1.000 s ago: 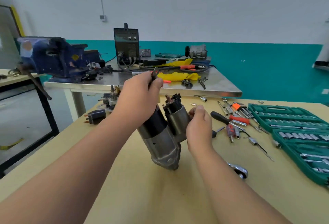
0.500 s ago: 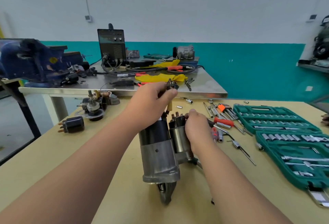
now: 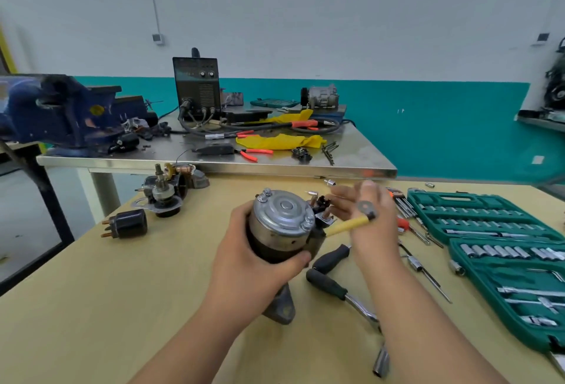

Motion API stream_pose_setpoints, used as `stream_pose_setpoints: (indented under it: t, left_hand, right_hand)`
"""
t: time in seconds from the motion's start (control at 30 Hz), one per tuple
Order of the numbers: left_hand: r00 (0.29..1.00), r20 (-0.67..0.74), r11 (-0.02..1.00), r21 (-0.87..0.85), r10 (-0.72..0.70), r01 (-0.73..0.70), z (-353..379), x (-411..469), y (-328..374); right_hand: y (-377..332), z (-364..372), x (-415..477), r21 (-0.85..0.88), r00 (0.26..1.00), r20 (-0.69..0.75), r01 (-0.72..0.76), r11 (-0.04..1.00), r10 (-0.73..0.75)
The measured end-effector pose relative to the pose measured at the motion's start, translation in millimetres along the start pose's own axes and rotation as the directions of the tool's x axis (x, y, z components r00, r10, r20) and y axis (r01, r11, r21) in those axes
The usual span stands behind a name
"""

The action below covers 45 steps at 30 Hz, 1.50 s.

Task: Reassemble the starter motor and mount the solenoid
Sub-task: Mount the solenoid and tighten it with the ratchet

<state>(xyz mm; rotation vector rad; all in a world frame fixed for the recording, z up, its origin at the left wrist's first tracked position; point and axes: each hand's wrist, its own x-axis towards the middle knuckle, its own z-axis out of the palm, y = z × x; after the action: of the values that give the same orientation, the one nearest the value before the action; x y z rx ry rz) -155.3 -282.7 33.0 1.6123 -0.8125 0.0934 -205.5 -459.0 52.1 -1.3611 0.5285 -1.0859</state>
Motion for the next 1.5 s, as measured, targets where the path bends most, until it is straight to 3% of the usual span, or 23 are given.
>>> stream_pose_setpoints:
  t: [0.07, 0.13, 0.3, 0.53, 0.63, 0.77, 0.9, 1.03, 1.17, 1.27, 1.4, 1.5]
  left_hand:
    - [0.998, -0.050, 0.998, 0.044, 0.043, -0.041, 1.3, -9.3, -3.2]
    - [0.991, -0.107, 0.994, 0.084, 0.083, -0.074, 1.3, -17.5, -8.8]
    - [0.954, -0.221, 0.975, 0.131, 0.203, -0.177, 6.2, -33.4, -16.9]
    - [0.932, -0.297, 0.978, 0.083, 0.207, -0.190, 8.2, -39.5, -28.1]
    - [0.924, -0.304, 0.973, 0.061, 0.230, -0.222, 8.5, -38.9, -28.6]
    - [0.907, -0.328, 0.959, -0.012, 0.263, -0.283, 8.9, -40.0, -27.2]
    - [0.907, -0.329, 0.957, -0.032, 0.263, -0.289, 4.9, -38.6, -25.6]
    - [0.929, -0.310, 0.971, -0.060, 0.203, -0.232, -6.7, -35.5, -27.9]
    - [0.950, -0.225, 0.973, -0.032, 0.217, -0.230, -10.8, -35.3, -32.6]
    - [0.952, -0.180, 0.966, -0.025, 0.248, -0.257, -12.2, -34.5, -34.0]
    - [0.955, -0.170, 0.966, -0.049, 0.243, -0.255, -20.3, -30.1, -37.1]
    - [0.961, -0.162, 0.968, -0.076, 0.225, -0.239, -27.8, -27.1, -39.5]
  right_hand:
    - [-2.9, -17.1, 9.1, 0.096, 0.992, -0.029, -0.121, 0.988, 0.124]
    - [-2.8, -29.4, 6.4, 0.067, 0.977, -0.017, -0.213, 0.975, 0.214]
    - [-5.7, -38.5, -31.5, -0.058, 0.906, 0.357, -0.222, 0.973, 0.228]
    - [-39.9, -36.4, -67.4, -0.107, 0.919, 0.390, 0.113, 0.988, -0.063]
    - [-47.9, -34.0, -66.7, -0.230, 0.902, 0.409, 0.246, 0.942, -0.136]
    - [-51.3, -21.3, -49.5, -0.513, 0.887, 0.451, 0.354, 0.782, -0.105]
    - [-62.8, -7.8, -34.9, -0.601, 0.767, 0.641, 0.486, 0.634, 0.019]
    - [-67.3, -6.7, -27.0, -0.498, 0.735, 0.678, 0.465, 0.731, -0.006]
    - [-69.6, -3.9, -25.5, -0.457, 0.703, 0.711, 0.467, 0.757, -0.004]
    - [-67.8, -8.5, -24.6, -0.410, 0.699, 0.714, 0.385, 0.827, 0.029]
    - [-64.4, -16.2, -24.3, -0.314, 0.618, 0.779, 0.233, 0.920, 0.110]
    - [-59.6, -10.3, -25.5, -0.282, 0.594, 0.798, 0.221, 0.934, 0.100]
